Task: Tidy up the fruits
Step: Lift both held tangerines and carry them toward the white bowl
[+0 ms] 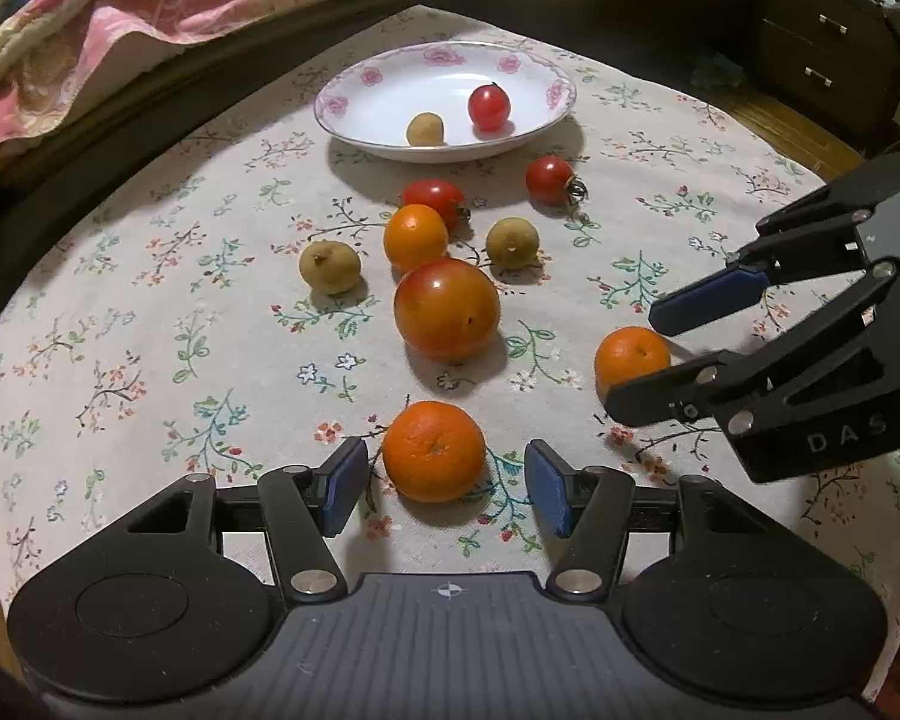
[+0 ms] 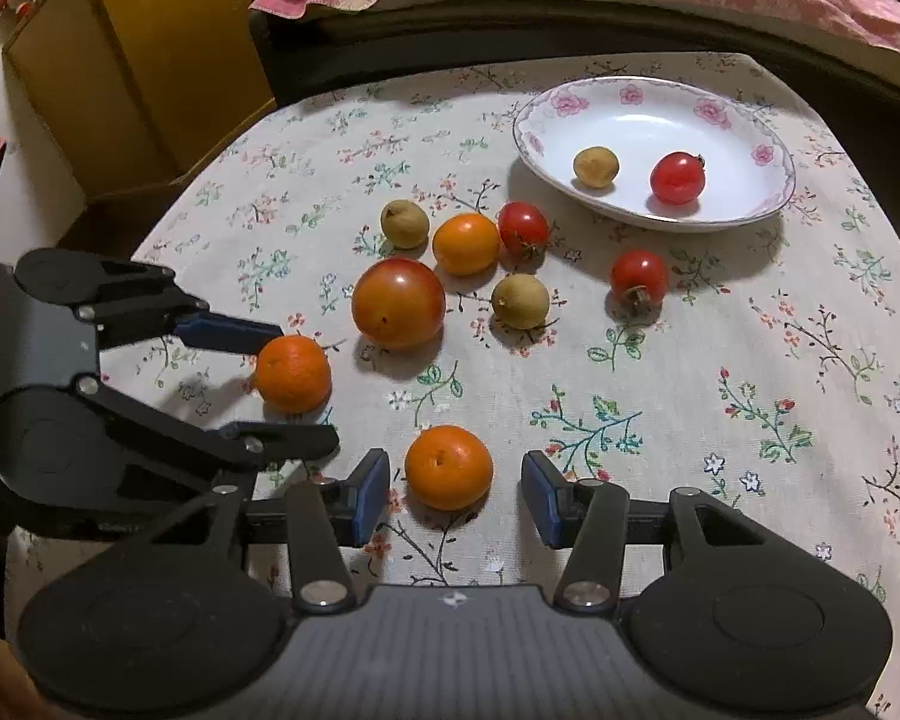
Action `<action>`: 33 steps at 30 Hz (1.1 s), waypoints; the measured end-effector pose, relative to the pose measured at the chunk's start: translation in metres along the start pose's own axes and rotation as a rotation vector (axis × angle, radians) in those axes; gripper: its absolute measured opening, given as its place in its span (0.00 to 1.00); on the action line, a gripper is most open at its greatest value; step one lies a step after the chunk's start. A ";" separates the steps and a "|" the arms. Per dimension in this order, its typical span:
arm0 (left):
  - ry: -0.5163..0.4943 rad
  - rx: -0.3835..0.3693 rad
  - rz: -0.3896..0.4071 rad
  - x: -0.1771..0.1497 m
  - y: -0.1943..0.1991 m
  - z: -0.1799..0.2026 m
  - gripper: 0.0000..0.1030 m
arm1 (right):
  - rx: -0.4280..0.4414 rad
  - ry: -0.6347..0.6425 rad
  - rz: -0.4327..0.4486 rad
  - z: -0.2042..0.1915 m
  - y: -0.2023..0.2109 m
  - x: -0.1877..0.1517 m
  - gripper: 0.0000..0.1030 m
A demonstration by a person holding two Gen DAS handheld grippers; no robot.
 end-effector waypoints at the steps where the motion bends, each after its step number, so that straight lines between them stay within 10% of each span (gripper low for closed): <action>1: 0.003 0.001 0.000 0.000 0.000 -0.001 0.64 | -0.001 0.003 -0.003 0.000 -0.001 -0.001 0.49; 12: 0.070 -0.002 0.002 0.000 -0.001 -0.005 0.43 | -0.017 0.007 -0.008 -0.003 -0.003 0.000 0.34; 33: 0.078 0.048 0.054 0.029 0.023 0.001 0.42 | -0.042 0.022 0.048 -0.006 0.025 0.013 0.33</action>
Point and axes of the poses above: each gripper's, at about its wrist camera, not at the fingertips, and y roughly against the way its jaws point, z to its right, x to its top, the point moved 10 cm from there along -y, roughly the way its jaws point, and after that the axes turned 15 degrees about -y, right-handed, at the moved point
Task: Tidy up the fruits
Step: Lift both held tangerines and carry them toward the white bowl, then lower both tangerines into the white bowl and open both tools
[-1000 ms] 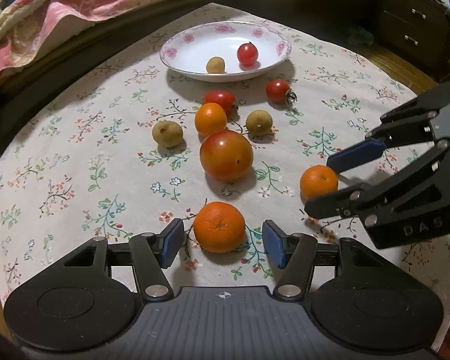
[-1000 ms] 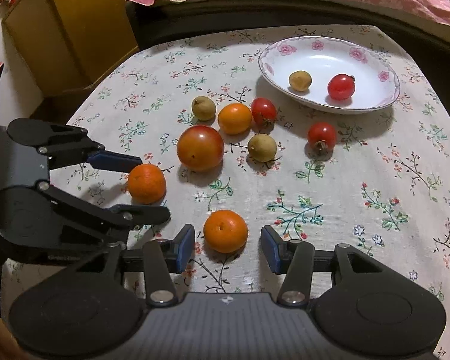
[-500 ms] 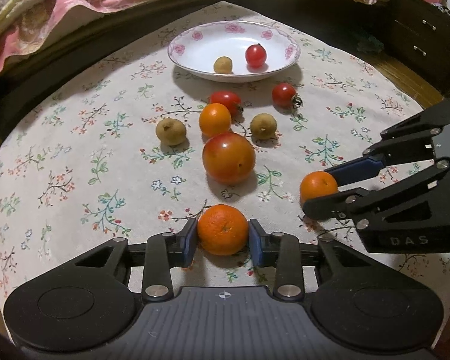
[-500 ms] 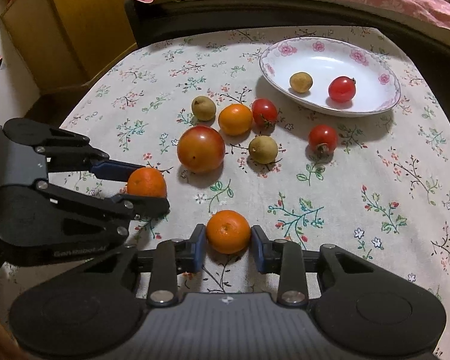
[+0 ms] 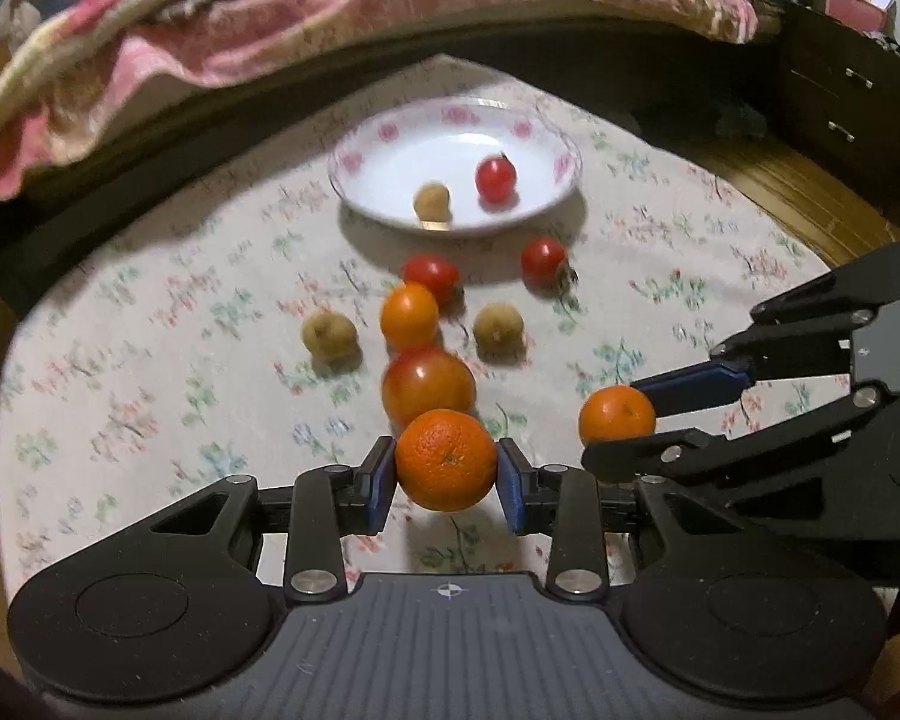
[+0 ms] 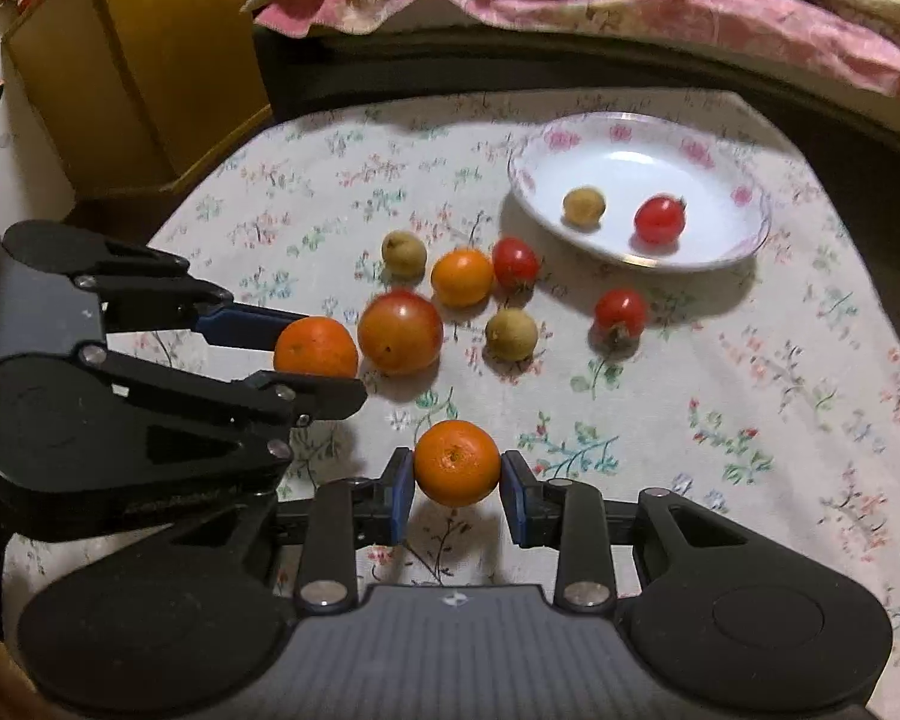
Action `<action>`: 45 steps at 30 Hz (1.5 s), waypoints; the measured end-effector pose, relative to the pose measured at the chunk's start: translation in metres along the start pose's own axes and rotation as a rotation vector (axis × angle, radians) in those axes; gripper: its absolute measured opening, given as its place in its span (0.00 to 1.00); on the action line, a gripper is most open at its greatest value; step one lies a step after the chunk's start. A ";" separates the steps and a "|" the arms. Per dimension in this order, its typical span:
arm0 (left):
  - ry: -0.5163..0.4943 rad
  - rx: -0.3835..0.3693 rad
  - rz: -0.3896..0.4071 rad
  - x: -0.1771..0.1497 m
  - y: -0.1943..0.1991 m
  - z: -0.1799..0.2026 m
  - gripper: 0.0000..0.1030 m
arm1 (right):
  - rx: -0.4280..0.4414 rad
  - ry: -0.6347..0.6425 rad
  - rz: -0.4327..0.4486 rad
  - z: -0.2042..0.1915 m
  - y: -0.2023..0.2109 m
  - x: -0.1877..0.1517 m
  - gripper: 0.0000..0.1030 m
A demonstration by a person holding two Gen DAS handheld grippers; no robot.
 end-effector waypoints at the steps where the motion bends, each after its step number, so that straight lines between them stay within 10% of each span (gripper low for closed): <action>1: 0.000 0.010 0.000 0.003 0.003 0.000 0.42 | -0.005 0.000 0.011 0.000 0.005 0.003 0.33; 22: 0.052 0.035 0.111 0.083 -0.006 -0.033 0.40 | -0.077 -0.072 0.115 0.037 0.012 0.087 0.33; 45: 0.061 0.025 0.054 0.107 -0.078 -0.049 0.40 | -0.159 -0.087 0.094 0.079 -0.046 0.119 0.33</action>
Point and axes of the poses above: each gripper's, at about its wrist camera, not at the fingertips, and y roughly against the way its jaws point, z to its right, x to its top, the point moved 10 cm from there along -y, roughly the way its jaws point, and after that the axes turned 15 degrees about -y, right-handed, at the moved point
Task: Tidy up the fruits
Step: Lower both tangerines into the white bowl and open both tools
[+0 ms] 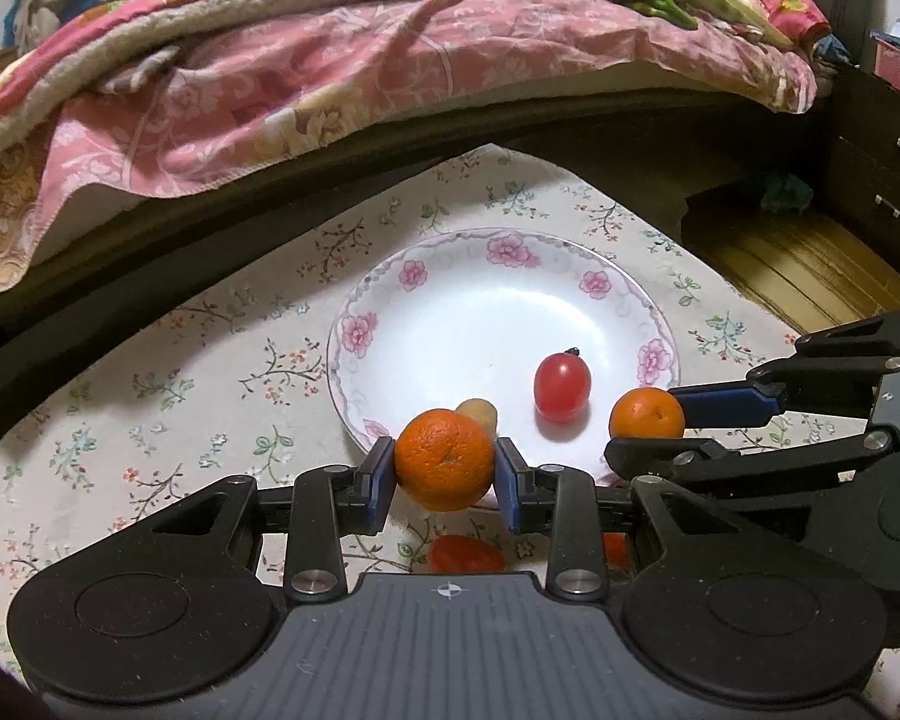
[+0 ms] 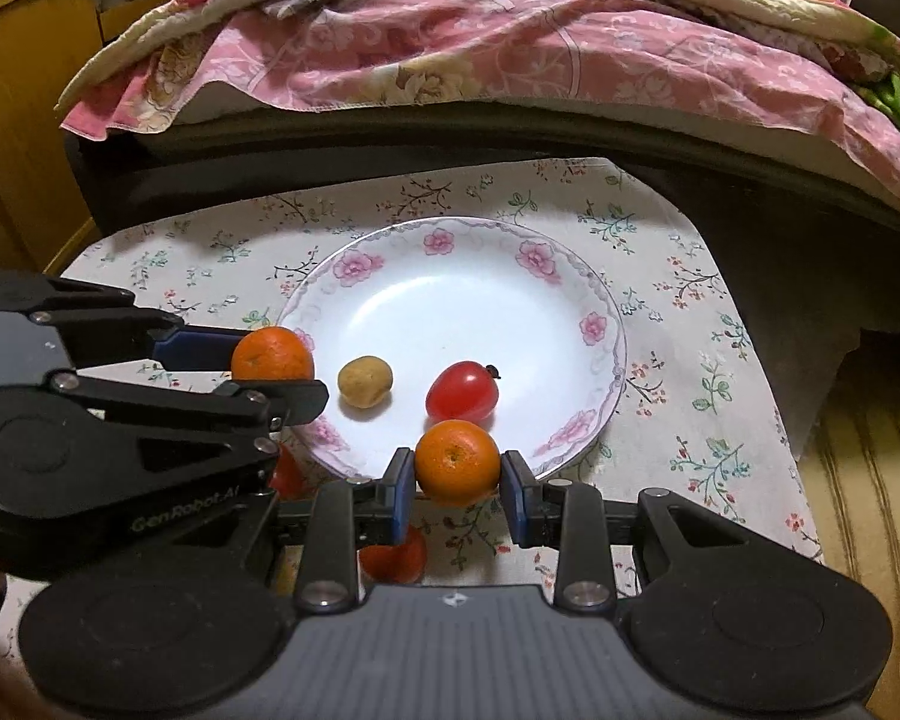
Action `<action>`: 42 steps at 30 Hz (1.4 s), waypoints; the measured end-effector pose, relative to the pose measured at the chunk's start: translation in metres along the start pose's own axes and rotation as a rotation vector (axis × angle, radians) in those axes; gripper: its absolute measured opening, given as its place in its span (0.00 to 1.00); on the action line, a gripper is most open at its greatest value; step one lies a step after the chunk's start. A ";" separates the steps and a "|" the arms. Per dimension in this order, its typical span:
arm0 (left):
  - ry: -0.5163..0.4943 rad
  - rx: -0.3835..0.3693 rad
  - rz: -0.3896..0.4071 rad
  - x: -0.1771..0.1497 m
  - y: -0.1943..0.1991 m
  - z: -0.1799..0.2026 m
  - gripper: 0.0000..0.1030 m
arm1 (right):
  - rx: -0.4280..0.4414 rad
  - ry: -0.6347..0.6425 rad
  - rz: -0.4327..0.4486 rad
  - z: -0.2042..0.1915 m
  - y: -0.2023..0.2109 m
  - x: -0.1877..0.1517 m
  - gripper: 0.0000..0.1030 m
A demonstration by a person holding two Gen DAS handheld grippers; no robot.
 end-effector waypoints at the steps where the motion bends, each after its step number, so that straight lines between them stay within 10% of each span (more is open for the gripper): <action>1: 0.003 0.000 -0.002 0.000 -0.002 -0.001 0.40 | -0.001 0.003 -0.001 0.000 -0.002 0.001 0.33; 42: 0.035 -0.029 0.062 0.027 -0.049 -0.018 0.53 | -0.053 -0.026 0.051 0.013 -0.054 0.030 0.36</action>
Point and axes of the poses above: each gripper's, at about its wrist camera, not at the fingertips, and y roughly against the way its jaws point, z to its right, x to its top, the point moved 10 cm from there along -y, roughly the way its jaws point, and after that the axes turned 15 degrees about -y, right-handed, at the moved point
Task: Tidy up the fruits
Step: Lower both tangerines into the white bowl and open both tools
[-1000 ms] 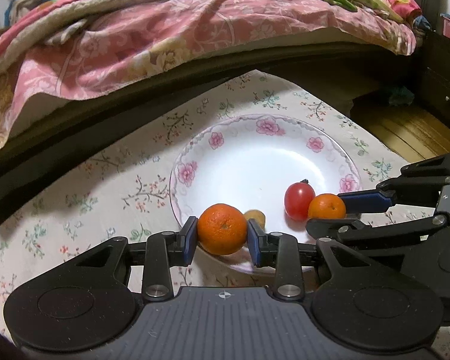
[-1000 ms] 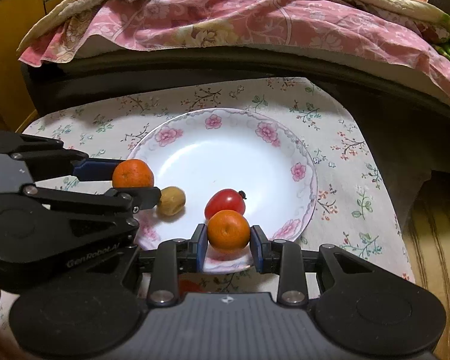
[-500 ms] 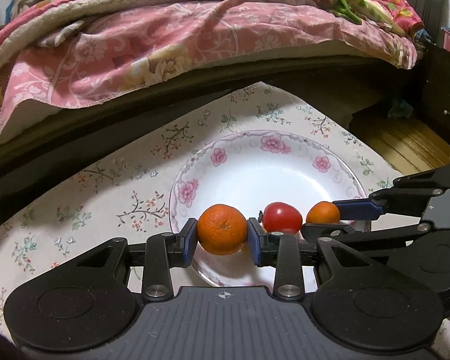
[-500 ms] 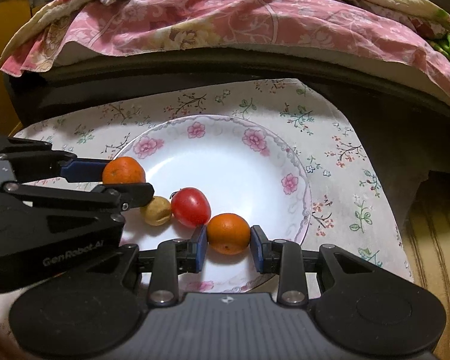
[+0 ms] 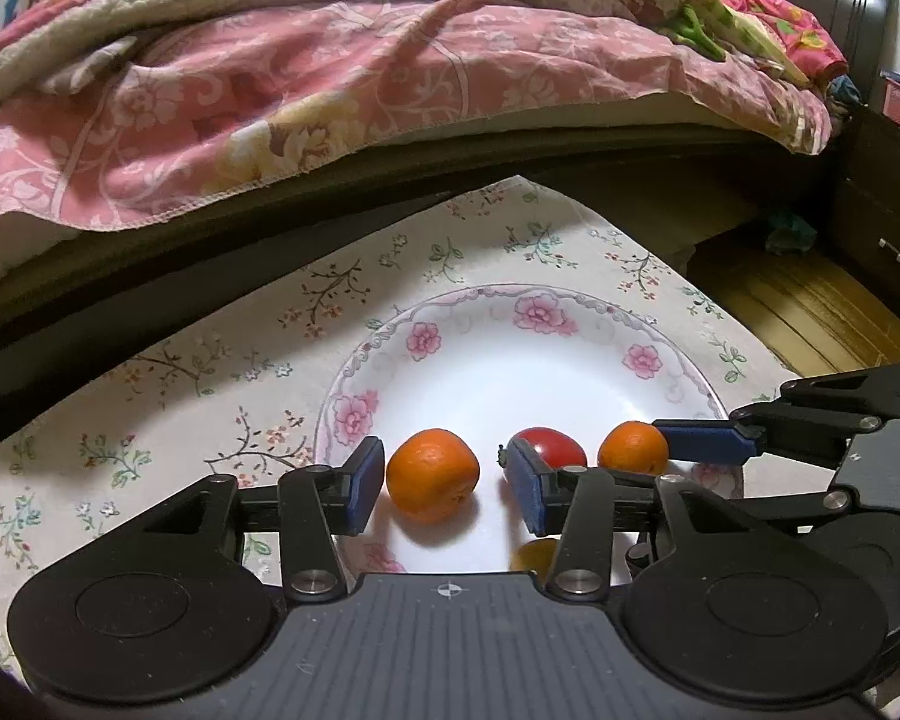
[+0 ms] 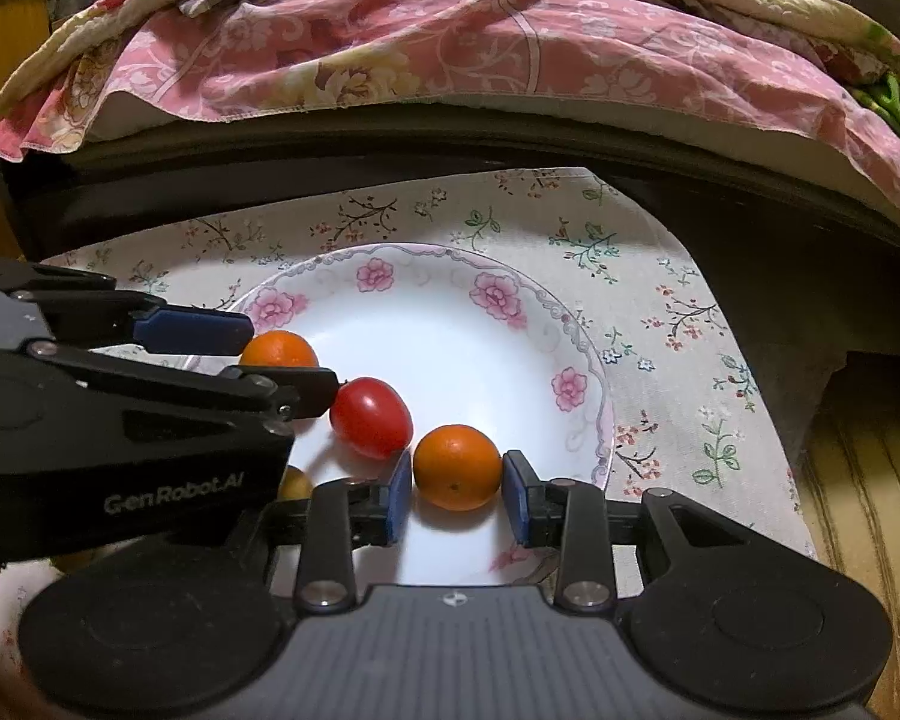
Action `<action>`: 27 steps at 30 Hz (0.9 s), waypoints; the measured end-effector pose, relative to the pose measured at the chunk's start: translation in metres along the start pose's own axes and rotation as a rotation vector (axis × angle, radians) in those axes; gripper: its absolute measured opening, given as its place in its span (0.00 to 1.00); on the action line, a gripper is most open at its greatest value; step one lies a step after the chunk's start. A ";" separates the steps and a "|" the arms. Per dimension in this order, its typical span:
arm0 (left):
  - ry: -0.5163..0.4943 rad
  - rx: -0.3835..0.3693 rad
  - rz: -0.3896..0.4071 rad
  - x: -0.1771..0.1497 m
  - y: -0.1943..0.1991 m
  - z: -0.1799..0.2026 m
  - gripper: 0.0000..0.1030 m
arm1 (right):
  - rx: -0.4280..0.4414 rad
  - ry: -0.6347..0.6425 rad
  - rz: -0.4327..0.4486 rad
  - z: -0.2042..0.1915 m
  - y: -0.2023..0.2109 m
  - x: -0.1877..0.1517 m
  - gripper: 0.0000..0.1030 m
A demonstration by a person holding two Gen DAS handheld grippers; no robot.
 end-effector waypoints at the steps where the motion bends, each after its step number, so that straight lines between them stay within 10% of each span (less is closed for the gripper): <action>1: 0.001 0.000 0.001 0.000 0.001 0.000 0.53 | 0.001 0.001 0.003 -0.001 0.001 0.000 0.37; 27: -0.026 0.077 0.006 -0.006 0.070 0.001 0.62 | 0.030 -0.059 0.074 -0.002 0.063 0.006 0.49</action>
Point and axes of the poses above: each gripper's, at about its wrist camera, not at the fingertips, and y roughly against the way its jaws point, z to its right, x to its top, the point moved 10 cm from there along -y, roughly the way its jaws point, and after that the axes turned 15 degrees about -y, right-handed, at the moved point
